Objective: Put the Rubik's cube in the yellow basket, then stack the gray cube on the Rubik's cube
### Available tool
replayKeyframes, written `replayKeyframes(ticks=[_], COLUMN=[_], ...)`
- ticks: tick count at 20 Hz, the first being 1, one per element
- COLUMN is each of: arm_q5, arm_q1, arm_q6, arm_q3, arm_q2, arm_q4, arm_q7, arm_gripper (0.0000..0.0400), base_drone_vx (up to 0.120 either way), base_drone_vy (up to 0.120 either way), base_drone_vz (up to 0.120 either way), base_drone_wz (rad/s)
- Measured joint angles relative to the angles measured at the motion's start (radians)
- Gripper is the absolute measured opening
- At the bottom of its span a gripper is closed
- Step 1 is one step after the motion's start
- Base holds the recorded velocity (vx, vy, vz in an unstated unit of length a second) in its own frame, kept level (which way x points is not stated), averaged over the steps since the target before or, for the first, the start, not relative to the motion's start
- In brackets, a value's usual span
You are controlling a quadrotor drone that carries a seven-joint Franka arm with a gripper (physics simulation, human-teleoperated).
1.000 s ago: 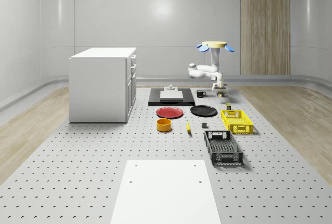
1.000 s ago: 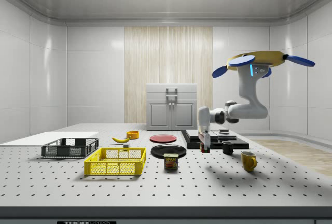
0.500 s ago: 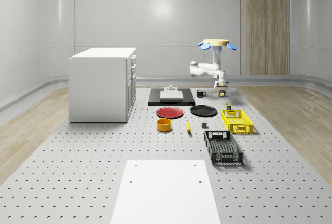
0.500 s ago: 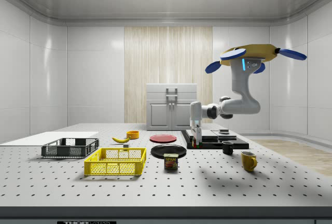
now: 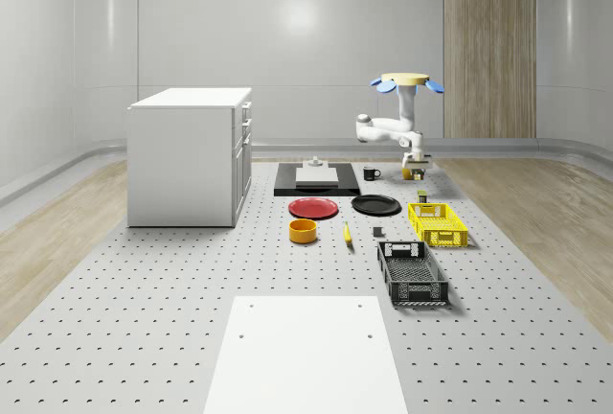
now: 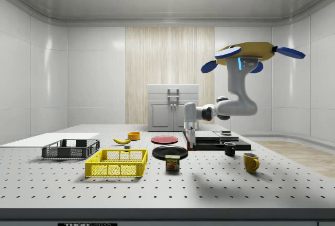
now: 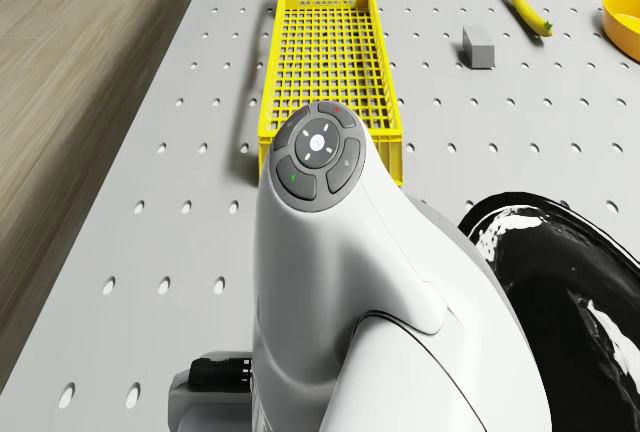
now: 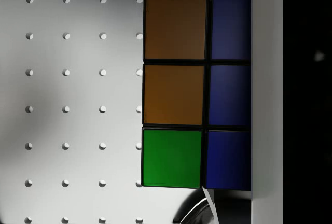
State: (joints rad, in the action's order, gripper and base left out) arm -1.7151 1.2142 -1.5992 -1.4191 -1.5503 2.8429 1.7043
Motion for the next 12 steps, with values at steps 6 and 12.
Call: replayKeyframes(ticks=[6,12], arm_q5=[0.003,0.006], arm_q1=[0.001,0.002], arm_q6=[-0.007,-0.014], arm_q3=[-0.001,-0.002], arm_q2=[-0.008,-0.015], arm_q4=[0.0,0.0], arm_q7=[0.001,0.002], arm_gripper=[0.0321,0.0321], base_drone_vx=[0.12,0.12], base_drone_vy=[0.0,0.0], base_drone_vz=[0.0,0.0], base_drone_wz=[0.0,0.0])
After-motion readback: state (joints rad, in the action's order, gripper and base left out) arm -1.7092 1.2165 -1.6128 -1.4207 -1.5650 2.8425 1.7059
